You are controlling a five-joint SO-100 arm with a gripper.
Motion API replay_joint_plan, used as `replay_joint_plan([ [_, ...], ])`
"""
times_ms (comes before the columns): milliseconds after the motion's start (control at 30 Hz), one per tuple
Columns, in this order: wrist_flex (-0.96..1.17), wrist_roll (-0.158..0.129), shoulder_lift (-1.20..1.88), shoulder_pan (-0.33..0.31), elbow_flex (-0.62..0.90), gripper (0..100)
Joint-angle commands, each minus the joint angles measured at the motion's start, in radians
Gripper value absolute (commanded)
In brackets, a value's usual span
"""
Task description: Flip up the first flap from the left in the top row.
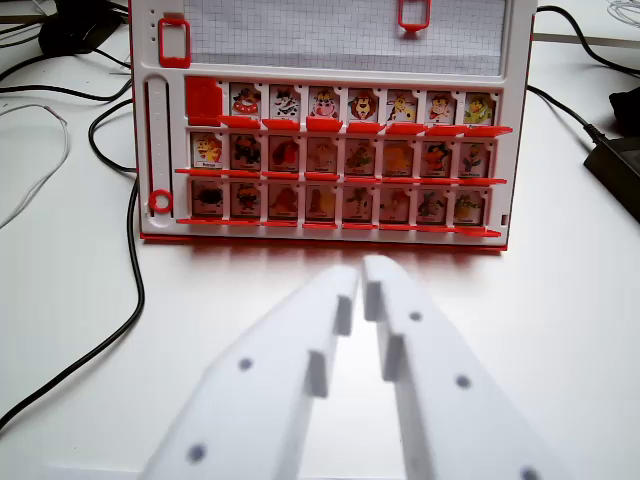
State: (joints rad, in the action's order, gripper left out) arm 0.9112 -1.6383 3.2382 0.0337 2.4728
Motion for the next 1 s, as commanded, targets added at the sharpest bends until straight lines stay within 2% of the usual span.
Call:
replay_joint_plan([
  [0, 0.003, -0.006, 0.032, -0.002, -0.014, 0],
  [467, 0.018, 0.006, 0.032, -0.009, -0.084, 0],
  [633, 0.021, -0.003, 0.032, -0.029, -0.08, 0],
  [700, 0.025, 0.008, 0.032, -0.021, -0.08, 0],
  [967, 0.005, -0.005, 0.032, -0.009, -0.052, 0],
])
